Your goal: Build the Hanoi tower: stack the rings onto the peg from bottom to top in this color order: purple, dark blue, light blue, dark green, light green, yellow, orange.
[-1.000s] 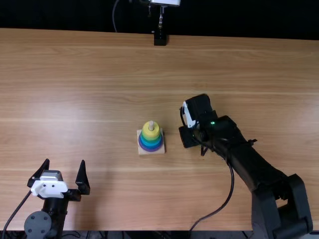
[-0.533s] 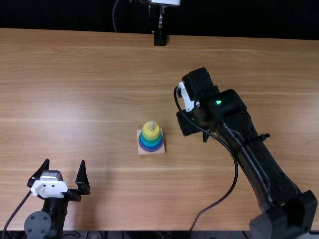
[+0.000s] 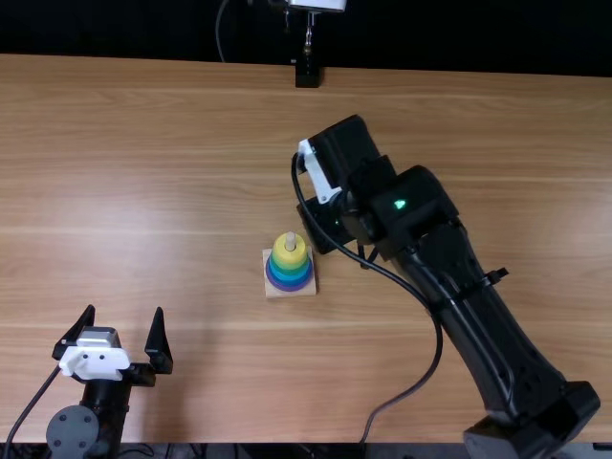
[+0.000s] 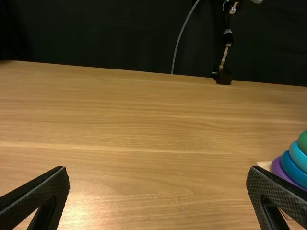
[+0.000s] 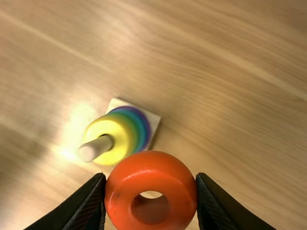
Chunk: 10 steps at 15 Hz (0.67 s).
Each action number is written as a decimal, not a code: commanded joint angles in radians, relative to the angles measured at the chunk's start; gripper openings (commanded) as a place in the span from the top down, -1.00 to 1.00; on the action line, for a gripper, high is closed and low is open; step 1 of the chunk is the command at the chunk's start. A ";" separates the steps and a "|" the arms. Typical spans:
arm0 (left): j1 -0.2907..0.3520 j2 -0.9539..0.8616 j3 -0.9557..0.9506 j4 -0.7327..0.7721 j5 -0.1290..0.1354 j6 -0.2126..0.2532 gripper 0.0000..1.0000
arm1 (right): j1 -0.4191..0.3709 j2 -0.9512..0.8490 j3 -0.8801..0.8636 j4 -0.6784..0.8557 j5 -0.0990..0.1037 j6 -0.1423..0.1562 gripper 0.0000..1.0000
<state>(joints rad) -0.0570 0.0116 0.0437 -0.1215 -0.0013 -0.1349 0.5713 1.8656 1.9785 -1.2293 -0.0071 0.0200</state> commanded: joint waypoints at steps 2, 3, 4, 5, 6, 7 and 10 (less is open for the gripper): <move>-0.001 -0.012 -0.039 -0.004 -0.010 0.004 -1.00 | 0.041 0.017 0.036 -0.001 0.000 -0.005 1.00; -0.001 -0.012 -0.039 -0.004 -0.010 0.004 -1.00 | 0.055 0.017 0.034 -0.001 0.000 -0.002 1.00; -0.001 -0.012 -0.039 -0.004 -0.010 0.004 -1.00 | 0.062 0.018 0.033 -0.001 0.000 0.002 1.00; -0.001 -0.012 -0.039 -0.004 -0.010 0.004 -1.00 | 0.068 0.021 0.033 -0.001 0.000 0.004 1.00; -0.001 -0.012 -0.039 -0.004 -0.010 0.004 -1.00 | 0.078 0.030 0.031 0.000 0.000 0.004 1.00; -0.001 -0.012 -0.039 -0.004 -0.010 0.004 -1.00 | 0.082 0.037 0.031 0.000 0.000 0.006 1.00; -0.001 -0.012 -0.039 -0.004 -0.010 0.004 -1.00 | 0.085 0.044 0.029 0.004 0.002 0.008 1.00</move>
<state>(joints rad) -0.0574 0.0116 0.0433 -0.1215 -0.0010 -0.1349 0.6415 1.8999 1.9804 -1.2263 -0.0071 0.0246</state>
